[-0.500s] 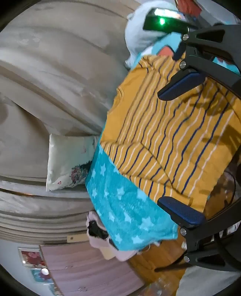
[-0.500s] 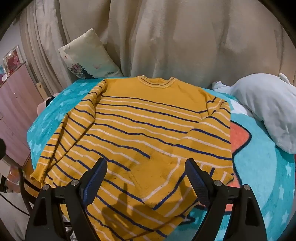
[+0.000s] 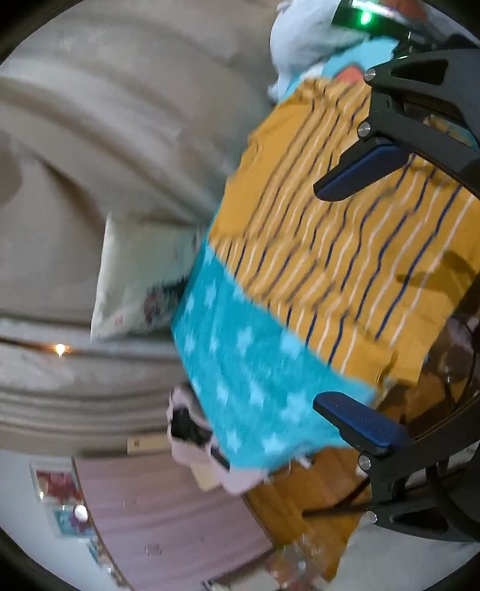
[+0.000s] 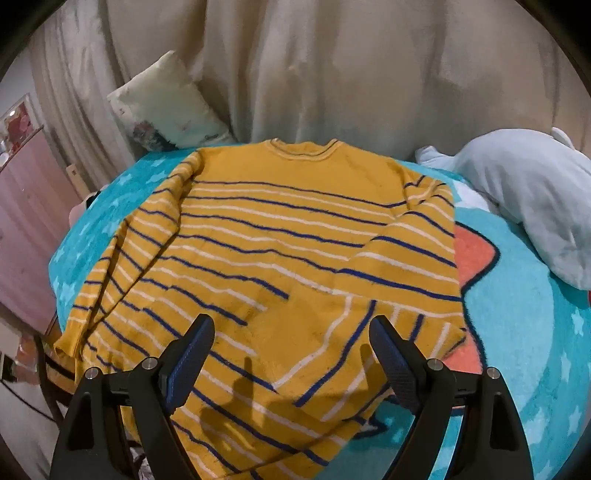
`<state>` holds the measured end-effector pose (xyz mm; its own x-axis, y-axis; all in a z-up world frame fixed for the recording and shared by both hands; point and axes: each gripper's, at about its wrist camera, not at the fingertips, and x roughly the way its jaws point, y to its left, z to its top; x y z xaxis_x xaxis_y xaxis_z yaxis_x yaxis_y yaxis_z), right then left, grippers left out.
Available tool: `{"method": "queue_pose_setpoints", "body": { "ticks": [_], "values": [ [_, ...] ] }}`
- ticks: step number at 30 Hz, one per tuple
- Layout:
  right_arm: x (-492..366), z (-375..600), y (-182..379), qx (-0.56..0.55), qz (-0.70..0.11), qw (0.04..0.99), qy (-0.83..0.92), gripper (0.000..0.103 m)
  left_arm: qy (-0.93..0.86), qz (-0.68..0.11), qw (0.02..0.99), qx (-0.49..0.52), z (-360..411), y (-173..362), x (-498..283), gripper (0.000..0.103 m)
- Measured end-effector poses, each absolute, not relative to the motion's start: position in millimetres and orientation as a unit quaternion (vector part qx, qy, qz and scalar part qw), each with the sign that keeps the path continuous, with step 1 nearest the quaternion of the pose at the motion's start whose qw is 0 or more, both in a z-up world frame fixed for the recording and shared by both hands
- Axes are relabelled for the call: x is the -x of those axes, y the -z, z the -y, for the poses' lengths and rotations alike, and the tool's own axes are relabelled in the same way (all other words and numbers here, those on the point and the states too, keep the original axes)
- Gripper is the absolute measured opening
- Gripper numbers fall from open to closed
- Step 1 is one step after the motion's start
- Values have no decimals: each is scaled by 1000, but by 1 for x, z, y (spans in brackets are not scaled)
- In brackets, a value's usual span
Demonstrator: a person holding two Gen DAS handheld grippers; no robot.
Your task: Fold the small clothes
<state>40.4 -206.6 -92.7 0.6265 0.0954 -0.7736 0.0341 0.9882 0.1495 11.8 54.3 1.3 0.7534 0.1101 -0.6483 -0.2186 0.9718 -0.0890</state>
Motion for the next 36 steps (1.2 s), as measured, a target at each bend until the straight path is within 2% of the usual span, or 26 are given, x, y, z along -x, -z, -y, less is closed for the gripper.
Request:
{"method": "queue_pose_setpoints", "body": {
  "ticks": [6, 14, 17, 19, 20, 22, 23, 24, 25, 29, 31, 32, 33, 36],
  "values": [
    [-80, 176, 87, -78, -450, 885, -95, 76, -136, -355, 923, 64, -103, 8, -27, 103],
    [-192, 113, 114, -128, -505, 842, -142, 76, -95, -396, 909, 86, -149, 34, -63, 103],
    [-229, 91, 136, -147, -530, 823, -140, 73, -80, -403, 906, 104, -167, 39, -73, 103],
    [-251, 72, 152, -152, -555, 806, -137, 62, -74, -407, 904, 109, -181, 43, -80, 103],
    [-257, 66, 155, -154, -562, 801, -138, 49, -72, -406, 904, 109, -187, 44, -84, 103],
    [-267, 48, 153, -148, -559, 805, -136, 45, -75, -405, 905, 104, -194, 45, -87, 103],
    [-273, 38, 151, -148, -559, 802, -149, 40, -75, -403, 907, 98, -199, 45, -90, 103],
    [-280, 26, 150, -150, -561, 798, -161, 29, -76, -402, 908, 94, -202, 45, -91, 103],
    [-285, 14, 149, -150, -561, 796, -172, 26, -78, -401, 908, 90, -204, 45, -93, 103],
    [-300, -43, 144, -131, -554, 791, -224, 29, -71, -407, 906, 90, -212, 50, -106, 103],
    [-297, -63, 142, -103, -553, 791, -242, 41, -65, -412, 903, 99, -213, 54, -110, 103],
    [-292, -67, 137, -94, -546, 793, -254, 52, -59, -415, 902, 103, -212, 56, -114, 103],
    [-285, -65, 132, -93, -539, 794, -263, 56, -55, -416, 902, 104, -211, 56, -116, 103],
    [-269, -40, 120, -105, -533, 798, -261, 58, -37, -418, 902, 98, -199, 57, -124, 103]
  ]
}}
